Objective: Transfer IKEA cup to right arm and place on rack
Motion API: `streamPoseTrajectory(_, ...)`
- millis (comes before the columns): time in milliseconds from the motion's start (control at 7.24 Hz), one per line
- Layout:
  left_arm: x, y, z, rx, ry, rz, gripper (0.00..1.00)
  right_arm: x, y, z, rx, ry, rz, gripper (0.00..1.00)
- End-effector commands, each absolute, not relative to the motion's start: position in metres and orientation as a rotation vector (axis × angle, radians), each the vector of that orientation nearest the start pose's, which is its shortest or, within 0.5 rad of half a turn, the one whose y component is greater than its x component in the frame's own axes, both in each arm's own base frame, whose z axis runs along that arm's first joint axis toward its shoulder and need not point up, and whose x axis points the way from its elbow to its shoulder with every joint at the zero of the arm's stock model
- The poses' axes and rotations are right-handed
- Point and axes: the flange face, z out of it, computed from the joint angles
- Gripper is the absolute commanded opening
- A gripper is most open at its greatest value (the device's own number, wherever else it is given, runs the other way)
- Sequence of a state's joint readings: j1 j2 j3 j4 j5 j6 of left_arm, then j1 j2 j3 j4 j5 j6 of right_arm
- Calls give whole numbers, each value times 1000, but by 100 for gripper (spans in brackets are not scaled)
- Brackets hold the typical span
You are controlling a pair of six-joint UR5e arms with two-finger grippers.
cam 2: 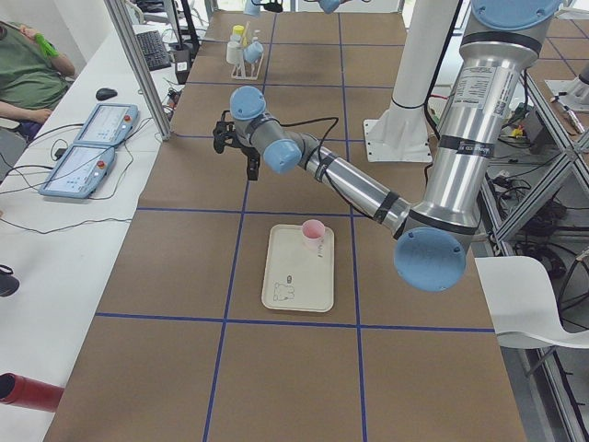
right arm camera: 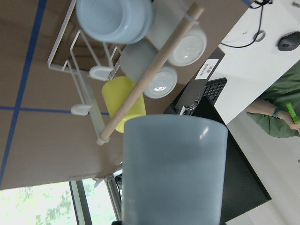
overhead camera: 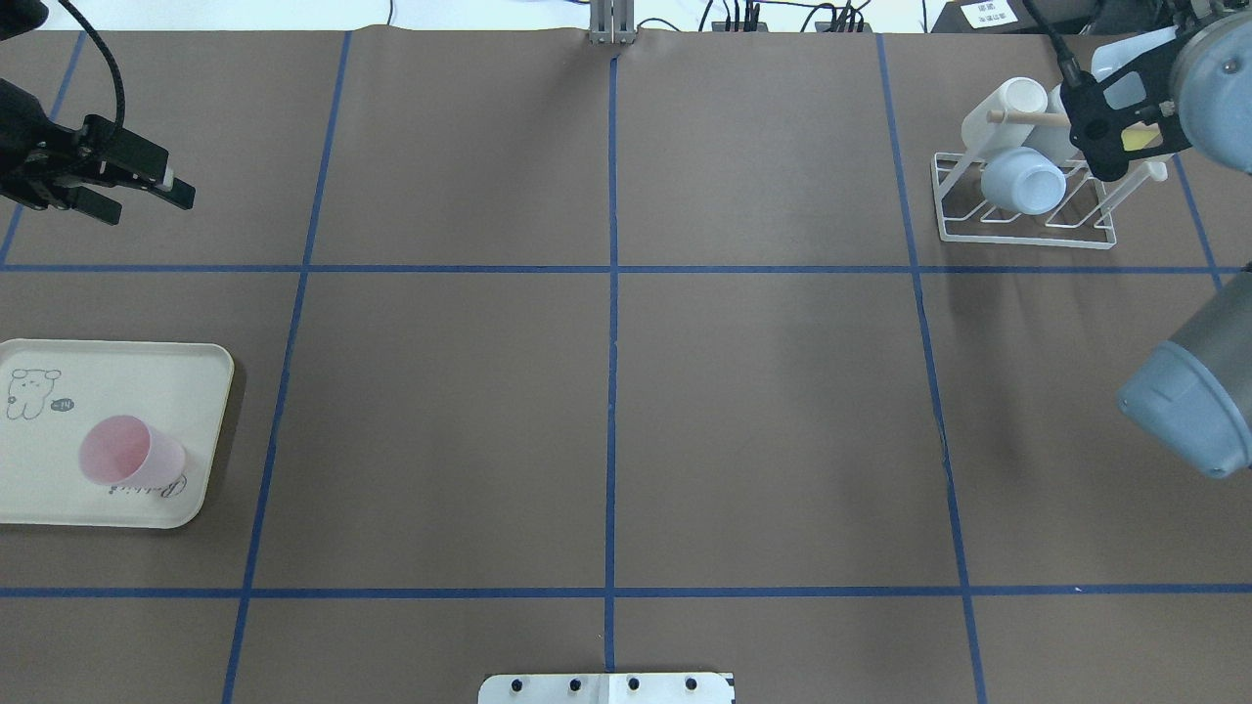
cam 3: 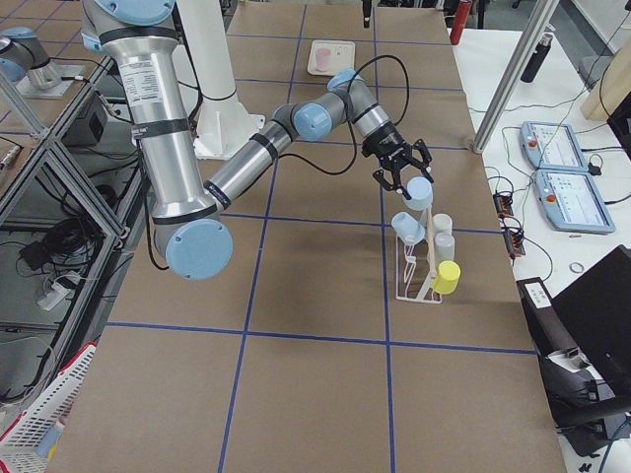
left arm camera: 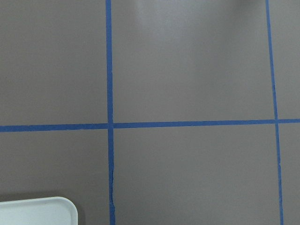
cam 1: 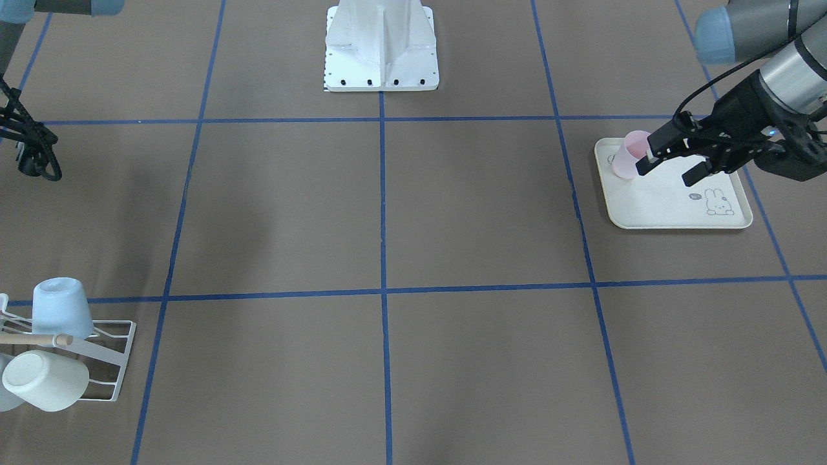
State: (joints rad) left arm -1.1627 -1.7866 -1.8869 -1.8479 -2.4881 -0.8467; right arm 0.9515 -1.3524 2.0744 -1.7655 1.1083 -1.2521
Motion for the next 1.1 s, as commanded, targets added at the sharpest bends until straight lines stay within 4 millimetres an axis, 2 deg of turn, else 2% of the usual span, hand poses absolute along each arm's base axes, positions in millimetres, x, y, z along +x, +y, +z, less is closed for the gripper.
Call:
streamPoseTrajectory(0,165,-517,352,94,1131,-22,100,-160,-539,375,203,776,-1895,42)
streamPoseTrajectory(552,164,-517,353,93,1131,-23,100,-192,-546,398,146,794,-1948,44)
streamPoseTrajectory(829,165,-517,353,92,1132,-22,100,-209,-542,403,159,790,-1933,44)
streamPoseTrajectory(967,164,-517,352,93,1132,-22,100,-227,-540,402,177,794,-1929,44)
